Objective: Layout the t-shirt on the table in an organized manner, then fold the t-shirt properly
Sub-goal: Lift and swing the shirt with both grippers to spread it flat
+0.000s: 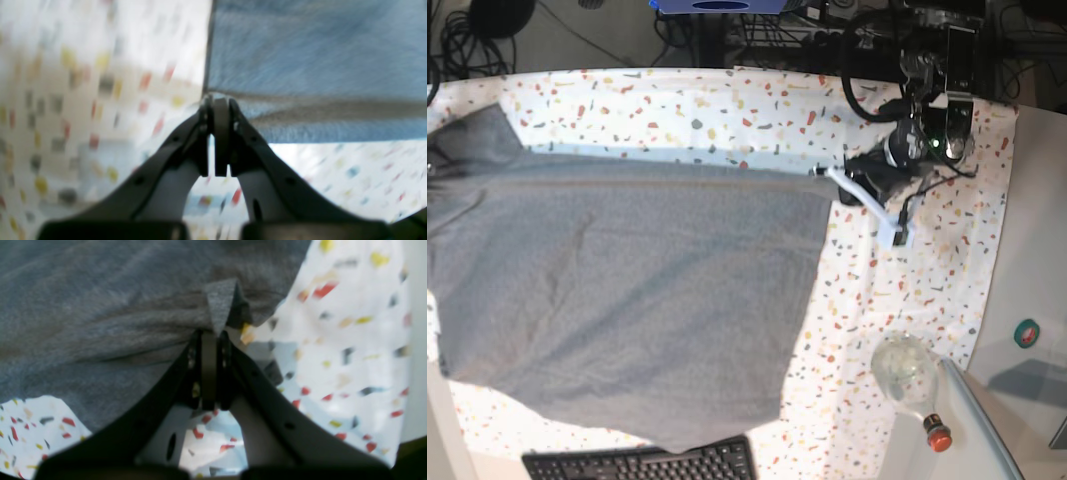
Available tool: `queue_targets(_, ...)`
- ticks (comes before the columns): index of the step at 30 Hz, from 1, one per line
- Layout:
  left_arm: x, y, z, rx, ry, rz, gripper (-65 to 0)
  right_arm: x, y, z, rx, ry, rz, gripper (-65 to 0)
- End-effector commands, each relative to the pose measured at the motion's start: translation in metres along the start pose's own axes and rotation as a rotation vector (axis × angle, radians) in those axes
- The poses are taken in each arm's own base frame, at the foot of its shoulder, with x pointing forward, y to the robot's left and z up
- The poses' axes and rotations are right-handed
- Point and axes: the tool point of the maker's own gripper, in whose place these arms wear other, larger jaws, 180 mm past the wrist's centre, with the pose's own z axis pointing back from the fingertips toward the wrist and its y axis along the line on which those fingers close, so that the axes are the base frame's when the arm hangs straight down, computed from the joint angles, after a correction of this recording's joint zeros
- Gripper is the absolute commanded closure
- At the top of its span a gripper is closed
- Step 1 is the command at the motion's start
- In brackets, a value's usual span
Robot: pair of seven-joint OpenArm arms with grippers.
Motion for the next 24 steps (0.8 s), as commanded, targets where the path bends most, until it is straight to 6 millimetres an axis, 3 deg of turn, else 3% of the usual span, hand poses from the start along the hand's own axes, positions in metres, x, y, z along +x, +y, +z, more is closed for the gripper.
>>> queue_targets(1,0.01,-0.002,0.003,-0.008,-0.041,-0.004,0.0,0.022,-0.016,0.013,-0.035,-0.054,0.013,0.0)
queue_targets(3,-0.004,0.002,0.004,0.001,-0.012,0.004,0.0,0.011,-0.022,0.015,-0.047,-0.022,0.017,0.0)
queue_targets(9,-0.034,0.046,0.02,0.102,0.026,0.087,0.0,-0.043,-0.019,0.017,-0.046,0.073,0.01,0.0)
queue_targets(11,-0.044,0.058,0.024,0.13,0.042,0.106,0.0,-0.052,-0.02,0.027,-0.062,0.048,-0.012,0.0)
queue_targets(14,-0.058,0.061,0.027,0.14,0.07,0.112,0.0,-0.057,-0.008,0.037,-0.065,0.003,-0.013,0.0)
queue_targets(20,-0.067,0.062,0.03,0.144,0.086,0.118,0.0,-0.065,0.005,0.062,-0.112,-0.039,-0.035,0.0)
queue_targets(24,-0.076,0.065,0.032,0.154,0.105,0.125,0.0,-0.067,0.008,0.051,-0.158,0.008,0.007,0.0)
